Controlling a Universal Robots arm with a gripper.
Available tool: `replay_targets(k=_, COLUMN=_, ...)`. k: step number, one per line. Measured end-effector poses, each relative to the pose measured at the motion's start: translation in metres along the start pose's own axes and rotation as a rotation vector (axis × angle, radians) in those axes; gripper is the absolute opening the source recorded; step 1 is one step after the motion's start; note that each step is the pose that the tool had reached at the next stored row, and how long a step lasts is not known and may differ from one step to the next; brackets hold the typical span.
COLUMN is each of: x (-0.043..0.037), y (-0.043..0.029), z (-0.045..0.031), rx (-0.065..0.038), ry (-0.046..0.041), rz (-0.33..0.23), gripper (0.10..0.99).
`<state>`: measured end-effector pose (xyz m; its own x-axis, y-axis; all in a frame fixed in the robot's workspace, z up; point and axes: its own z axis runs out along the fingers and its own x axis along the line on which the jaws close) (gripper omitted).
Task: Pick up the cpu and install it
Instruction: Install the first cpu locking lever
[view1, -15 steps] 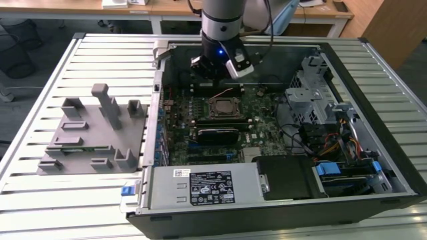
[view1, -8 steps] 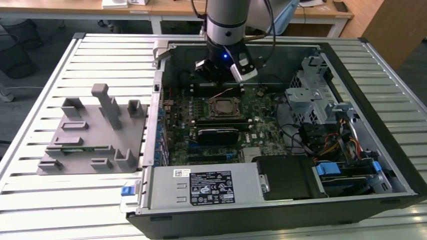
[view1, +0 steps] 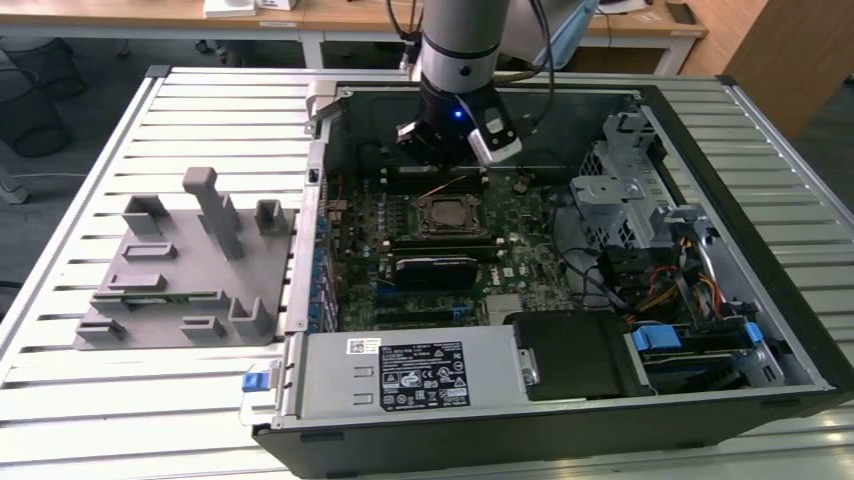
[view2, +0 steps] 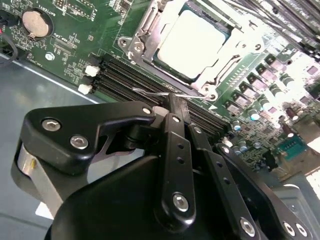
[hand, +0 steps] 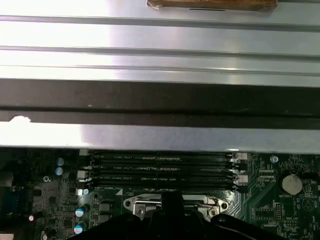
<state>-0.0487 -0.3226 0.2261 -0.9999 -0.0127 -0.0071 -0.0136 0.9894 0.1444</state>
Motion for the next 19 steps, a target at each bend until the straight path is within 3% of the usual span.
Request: replay_targets(k=19, x=-0.0112, y=0.0042, z=0.0068, rx=0.001, ry=0.0002, rz=-0.001, gripper=0.106)
